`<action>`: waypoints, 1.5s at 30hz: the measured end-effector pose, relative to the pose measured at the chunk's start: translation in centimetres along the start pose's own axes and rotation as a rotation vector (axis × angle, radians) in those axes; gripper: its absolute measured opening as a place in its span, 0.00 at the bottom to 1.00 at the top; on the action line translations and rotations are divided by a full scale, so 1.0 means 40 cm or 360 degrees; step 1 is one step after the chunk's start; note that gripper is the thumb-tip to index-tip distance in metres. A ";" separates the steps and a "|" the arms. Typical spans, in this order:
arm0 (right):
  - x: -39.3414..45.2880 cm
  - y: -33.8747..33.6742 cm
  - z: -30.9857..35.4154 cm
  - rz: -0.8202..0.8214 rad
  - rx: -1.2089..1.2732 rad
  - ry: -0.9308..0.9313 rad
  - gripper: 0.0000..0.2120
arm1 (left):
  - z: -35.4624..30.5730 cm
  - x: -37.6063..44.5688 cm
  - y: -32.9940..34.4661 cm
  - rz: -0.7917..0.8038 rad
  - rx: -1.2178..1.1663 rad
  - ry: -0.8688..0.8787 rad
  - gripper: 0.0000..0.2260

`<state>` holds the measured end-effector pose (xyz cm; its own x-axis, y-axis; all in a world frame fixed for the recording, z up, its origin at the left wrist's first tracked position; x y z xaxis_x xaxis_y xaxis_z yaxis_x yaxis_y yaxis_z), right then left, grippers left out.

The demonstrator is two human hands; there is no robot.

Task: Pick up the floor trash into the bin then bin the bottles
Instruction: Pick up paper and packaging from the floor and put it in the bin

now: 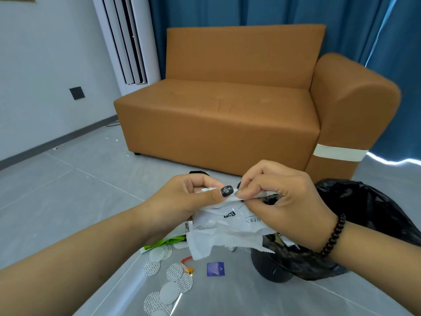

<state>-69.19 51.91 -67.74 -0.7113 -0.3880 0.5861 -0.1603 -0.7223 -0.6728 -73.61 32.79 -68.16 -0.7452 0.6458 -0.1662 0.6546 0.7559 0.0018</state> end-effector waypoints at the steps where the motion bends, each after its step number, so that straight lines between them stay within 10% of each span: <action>1: -0.001 -0.001 -0.002 0.0019 0.0011 0.0017 0.08 | 0.000 0.001 0.001 -0.0008 0.0009 0.0017 0.17; 11: -0.011 -0.013 -0.044 0.0266 0.0861 0.0744 0.12 | -0.013 -0.002 -0.007 -0.0151 0.0028 0.0171 0.14; 28: -0.004 -0.012 -0.026 0.0058 0.0194 0.0123 0.10 | 0.007 0.003 -0.009 -0.0021 0.0062 0.0010 0.17; 38: -0.015 -0.017 -0.043 0.0402 0.1056 0.0792 0.15 | -0.009 0.004 -0.019 -0.0184 0.0245 0.0164 0.17; 45: -0.001 -0.012 -0.033 0.0219 0.0953 0.0767 0.11 | 0.002 0.008 -0.020 -0.0147 0.0258 0.0027 0.23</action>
<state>-69.99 53.01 -68.04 -0.9389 -0.3040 0.1618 0.2500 -0.9249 -0.2865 -74.37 32.40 -68.28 -0.8042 0.5771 -0.1418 0.5942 0.7857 -0.1719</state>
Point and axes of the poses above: each hand's wrist, its own x-axis towards the middle knuckle, its own y-axis out of the palm, z = x × y, the point moved 1 cm from there along x, towards the middle knuckle, and after that the axes turned 9 degrees about z, right-handed, at the moved point
